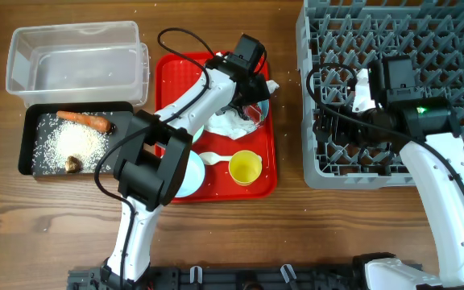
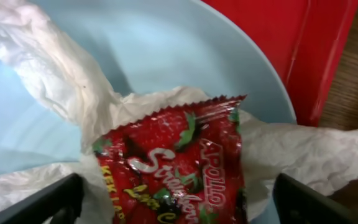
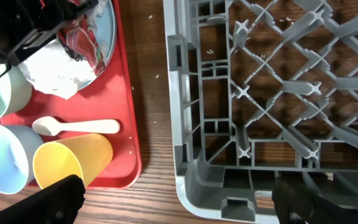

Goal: Sort waste into correct bins and load items into the dishwasher rack
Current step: 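Grasp the tissue and red wrapper from the blue plate, left gripper, then drop the tissue and wrapper into the clear plastic bin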

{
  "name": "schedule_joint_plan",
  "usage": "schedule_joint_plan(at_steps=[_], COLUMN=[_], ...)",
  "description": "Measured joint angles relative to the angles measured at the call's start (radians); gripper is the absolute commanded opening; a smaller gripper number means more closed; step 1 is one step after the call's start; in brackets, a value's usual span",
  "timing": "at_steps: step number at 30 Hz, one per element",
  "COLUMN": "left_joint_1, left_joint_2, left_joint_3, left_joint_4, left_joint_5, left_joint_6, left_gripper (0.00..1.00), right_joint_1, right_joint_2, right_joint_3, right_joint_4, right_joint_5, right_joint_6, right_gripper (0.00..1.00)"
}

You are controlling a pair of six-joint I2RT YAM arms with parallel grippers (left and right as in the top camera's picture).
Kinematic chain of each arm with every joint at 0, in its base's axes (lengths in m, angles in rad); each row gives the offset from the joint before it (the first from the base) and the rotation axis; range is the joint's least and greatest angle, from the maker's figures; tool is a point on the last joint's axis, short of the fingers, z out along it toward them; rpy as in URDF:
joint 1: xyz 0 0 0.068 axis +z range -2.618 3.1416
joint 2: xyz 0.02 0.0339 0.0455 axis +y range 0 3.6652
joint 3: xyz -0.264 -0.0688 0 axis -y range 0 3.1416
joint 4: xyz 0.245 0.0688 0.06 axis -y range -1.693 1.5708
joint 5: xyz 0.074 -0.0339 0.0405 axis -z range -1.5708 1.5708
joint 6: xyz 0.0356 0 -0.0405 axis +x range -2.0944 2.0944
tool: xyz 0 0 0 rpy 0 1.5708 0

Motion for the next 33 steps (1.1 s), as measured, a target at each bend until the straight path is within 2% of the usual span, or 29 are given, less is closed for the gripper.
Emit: schedule_joint_plan(at_steps=[1, 2, 3, 4, 7, 8, 16, 22, 33], left_joint_1=[0.0, 0.0, 0.0, 0.0, 0.003, 0.005, 0.006, 0.007, 0.058], left_joint_2=[0.001, 0.002, 0.006, 0.008, 0.018, 0.019, 0.024, 0.003, -0.311], left_joint_3=[0.0, 0.0, 0.0, 0.0, 0.0, 0.002, 0.01, 0.027, 0.054], left_joint_4=[0.0, 0.0, 0.0, 0.001, 0.0, 0.0, -0.01, -0.104, -0.207], left_joint_5=[-0.011, -0.019, -0.027, -0.03, -0.048, -0.049, -0.043, -0.017, -0.013], left_joint_6=[-0.003, -0.003, -0.008, -0.013, -0.014, -0.016, 0.003, 0.063, 0.161], left_gripper=[0.77, 0.59, 0.47, 0.42, 0.1, 0.04, 0.04, 0.04, 0.04], right_joint_1=[0.0, 0.0, 0.0, 0.0, 0.0, 0.0, 0.0, 0.0, 0.0], right_joint_2=[0.0, 0.0, 0.0, 0.0, 0.0, 0.0, 0.0, 0.0, 0.0], right_joint_3=[0.0, 0.0, 0.0, 0.0, 0.0, 0.0, 0.0, 0.0, 0.0], right_joint_4=[0.0, 0.0, 0.001, 0.003, 0.003, 0.003, 0.003, 0.003, 0.004], right_joint_5=[0.0, 0.0, 0.0, 0.0, 0.0, 0.0, 0.0, 0.0, 0.0], right_joint_6=[0.0, 0.0, 0.0, 0.0, 0.0, 0.0, -0.005, -0.005, -0.005], right_gripper=[1.0, 1.0, 1.0, 1.0, 1.0, 1.0, 1.0, 1.0, 1.0])
